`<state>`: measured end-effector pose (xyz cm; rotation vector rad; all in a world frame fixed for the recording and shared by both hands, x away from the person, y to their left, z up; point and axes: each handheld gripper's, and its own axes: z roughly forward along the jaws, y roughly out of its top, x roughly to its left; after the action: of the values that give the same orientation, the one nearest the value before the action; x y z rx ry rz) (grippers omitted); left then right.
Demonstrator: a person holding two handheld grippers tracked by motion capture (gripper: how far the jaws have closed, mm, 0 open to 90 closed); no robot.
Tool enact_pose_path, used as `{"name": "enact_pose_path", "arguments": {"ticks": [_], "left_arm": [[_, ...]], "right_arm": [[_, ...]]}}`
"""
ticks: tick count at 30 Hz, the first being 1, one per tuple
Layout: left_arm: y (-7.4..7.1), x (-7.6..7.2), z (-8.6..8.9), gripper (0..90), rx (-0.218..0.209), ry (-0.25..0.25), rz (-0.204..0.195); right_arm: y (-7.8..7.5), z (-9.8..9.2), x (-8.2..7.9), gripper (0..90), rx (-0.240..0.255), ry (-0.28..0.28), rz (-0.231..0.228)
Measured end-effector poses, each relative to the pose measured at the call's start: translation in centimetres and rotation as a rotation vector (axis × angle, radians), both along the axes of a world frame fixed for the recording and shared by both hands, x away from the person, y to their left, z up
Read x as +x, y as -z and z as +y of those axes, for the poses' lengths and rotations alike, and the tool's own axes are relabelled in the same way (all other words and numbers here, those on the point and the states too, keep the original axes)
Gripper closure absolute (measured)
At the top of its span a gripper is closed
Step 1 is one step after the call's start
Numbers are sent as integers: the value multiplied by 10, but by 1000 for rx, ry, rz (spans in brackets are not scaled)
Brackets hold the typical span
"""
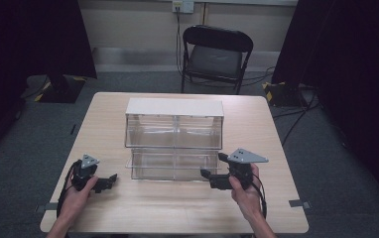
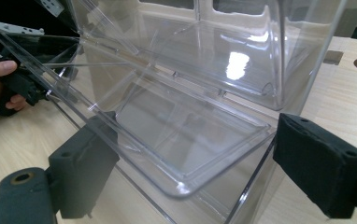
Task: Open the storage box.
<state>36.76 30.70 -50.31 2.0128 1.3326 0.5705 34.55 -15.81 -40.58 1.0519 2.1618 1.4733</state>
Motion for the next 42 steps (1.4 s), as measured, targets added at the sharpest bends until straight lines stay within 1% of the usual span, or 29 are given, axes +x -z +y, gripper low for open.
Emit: {"name": "enact_pose_path", "arguments": {"ticks": [10,18,42], "left_arm": [[0,0,0,21,0,0,0],[0,0,0,21,0,0,0],[0,0,0,21,1,0,0]], "right_arm": [[-1,0,2,135,2,2,-1],[-3,2,5,132,9,17,-3],[-5,2,10,134,15,22,-1]]}}
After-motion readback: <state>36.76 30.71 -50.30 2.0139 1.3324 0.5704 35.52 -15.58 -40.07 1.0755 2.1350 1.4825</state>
